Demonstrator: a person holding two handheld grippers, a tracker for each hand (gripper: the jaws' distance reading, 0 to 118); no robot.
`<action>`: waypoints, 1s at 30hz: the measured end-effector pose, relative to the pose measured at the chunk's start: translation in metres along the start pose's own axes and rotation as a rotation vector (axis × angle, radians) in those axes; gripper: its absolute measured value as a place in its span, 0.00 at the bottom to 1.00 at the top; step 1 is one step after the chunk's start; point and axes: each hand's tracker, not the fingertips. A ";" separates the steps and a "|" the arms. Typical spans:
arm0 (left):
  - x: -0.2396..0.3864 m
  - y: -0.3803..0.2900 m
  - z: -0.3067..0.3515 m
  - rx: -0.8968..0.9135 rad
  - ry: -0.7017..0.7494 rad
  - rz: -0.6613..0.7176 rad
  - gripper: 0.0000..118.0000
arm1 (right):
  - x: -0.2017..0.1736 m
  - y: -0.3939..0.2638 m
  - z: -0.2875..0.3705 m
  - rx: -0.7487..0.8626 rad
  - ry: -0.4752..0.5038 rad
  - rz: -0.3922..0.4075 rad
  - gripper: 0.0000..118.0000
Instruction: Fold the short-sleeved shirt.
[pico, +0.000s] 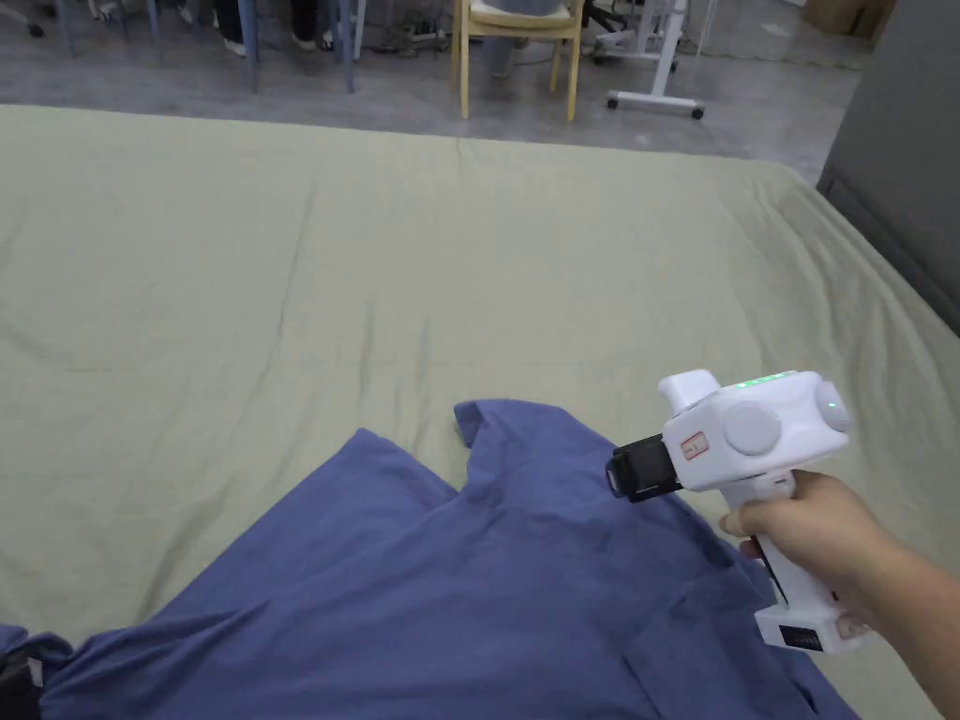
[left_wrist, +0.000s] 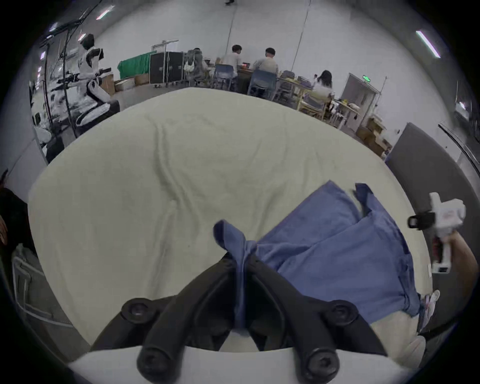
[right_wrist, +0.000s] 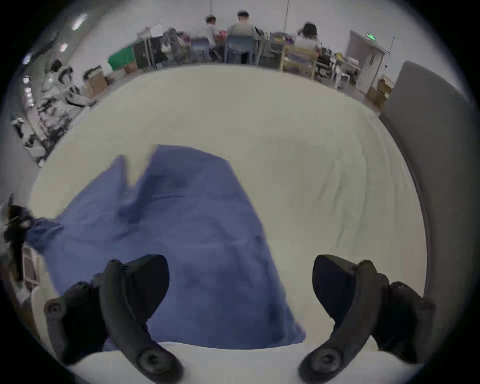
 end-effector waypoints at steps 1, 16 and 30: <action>0.000 0.002 0.003 0.006 0.000 0.006 0.01 | -0.004 0.001 -0.011 -0.040 -0.014 0.002 0.98; 0.003 0.011 0.007 -0.006 0.003 0.137 0.01 | -0.017 -0.070 0.147 0.319 0.061 0.106 0.02; 0.120 0.293 0.115 0.450 -0.189 0.031 0.01 | 0.048 0.019 0.495 0.806 -0.498 0.187 0.02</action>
